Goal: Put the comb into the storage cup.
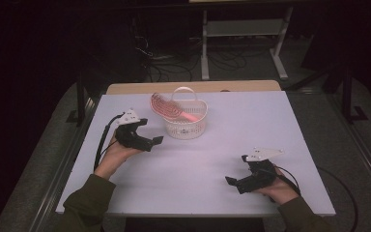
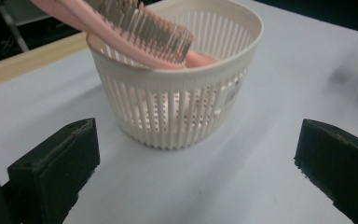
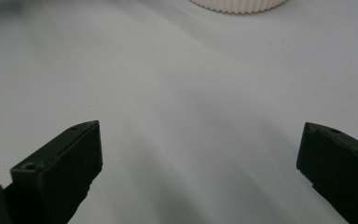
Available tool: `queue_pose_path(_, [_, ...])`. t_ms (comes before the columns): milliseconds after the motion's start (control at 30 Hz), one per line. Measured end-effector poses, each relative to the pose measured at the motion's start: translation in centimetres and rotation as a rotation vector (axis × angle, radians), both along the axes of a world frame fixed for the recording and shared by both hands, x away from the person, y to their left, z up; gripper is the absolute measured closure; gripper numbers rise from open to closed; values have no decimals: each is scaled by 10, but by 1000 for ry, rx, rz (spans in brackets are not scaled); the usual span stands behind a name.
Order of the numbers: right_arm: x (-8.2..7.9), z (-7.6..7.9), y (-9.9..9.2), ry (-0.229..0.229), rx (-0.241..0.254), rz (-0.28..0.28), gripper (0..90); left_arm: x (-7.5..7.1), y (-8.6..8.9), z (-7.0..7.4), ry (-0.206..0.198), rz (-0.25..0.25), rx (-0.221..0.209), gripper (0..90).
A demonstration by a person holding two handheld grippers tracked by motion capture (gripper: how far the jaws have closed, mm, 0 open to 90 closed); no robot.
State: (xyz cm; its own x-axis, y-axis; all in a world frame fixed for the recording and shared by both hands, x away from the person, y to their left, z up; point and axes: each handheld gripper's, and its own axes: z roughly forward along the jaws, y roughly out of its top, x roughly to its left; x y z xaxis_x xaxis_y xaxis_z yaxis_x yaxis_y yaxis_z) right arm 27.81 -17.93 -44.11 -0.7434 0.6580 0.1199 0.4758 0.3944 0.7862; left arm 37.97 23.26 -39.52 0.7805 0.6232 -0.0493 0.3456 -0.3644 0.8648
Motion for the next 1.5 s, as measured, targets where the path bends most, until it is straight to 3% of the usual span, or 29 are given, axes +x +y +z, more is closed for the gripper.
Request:
queue_pose_path(233, [0,0,-1,-1,2,3,0,-17,6,-8,23,-26,38,0])
queue_pose_path(667, [0,-1,-3,3,14,4,0,-40,15,-16,53,-47,46,0])
queue_pose_path(1067, [0,1,-4,-4,9,0,0,-66,20,-26,61,-80,111,0])
queue_pose_path(1367, [0,1,-2,-8,-4,-1,0,-78,28,-33,66,-82,131,0])
queue_pose_path(1500, [0,0,-2,-6,-8,-1,0,-83,32,-35,62,-75,121,0])
